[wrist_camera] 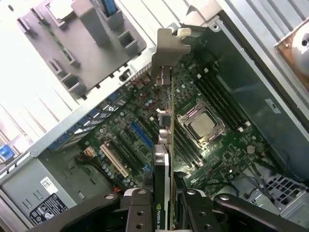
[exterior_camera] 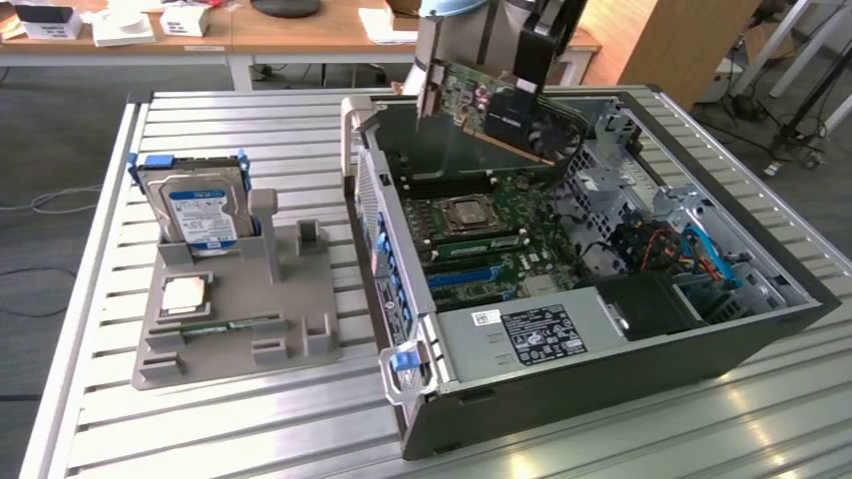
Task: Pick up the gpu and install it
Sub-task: 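Insert the gpu into the slot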
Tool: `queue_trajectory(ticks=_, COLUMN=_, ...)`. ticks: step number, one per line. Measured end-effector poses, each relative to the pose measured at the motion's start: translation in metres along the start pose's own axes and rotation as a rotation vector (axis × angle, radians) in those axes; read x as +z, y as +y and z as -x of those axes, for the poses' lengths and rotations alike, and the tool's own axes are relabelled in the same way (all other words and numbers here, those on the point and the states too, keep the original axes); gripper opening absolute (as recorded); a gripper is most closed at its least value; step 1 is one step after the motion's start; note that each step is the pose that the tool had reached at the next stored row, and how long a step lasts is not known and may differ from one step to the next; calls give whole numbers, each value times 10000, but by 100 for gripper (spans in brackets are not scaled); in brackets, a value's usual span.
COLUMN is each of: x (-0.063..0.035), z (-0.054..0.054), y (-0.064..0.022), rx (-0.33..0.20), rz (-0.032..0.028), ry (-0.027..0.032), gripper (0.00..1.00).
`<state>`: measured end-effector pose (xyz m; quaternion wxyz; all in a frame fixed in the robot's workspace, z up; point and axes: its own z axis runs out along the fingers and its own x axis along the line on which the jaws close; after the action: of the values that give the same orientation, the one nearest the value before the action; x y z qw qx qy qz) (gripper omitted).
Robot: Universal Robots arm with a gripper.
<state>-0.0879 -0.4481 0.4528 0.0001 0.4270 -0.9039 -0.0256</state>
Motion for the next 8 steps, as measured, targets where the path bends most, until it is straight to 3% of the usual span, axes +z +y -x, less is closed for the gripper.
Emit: queue_trajectory(ticks=8, x=31, z=-1, y=-1, rx=-1447, rz=31, ry=67, gripper=27)
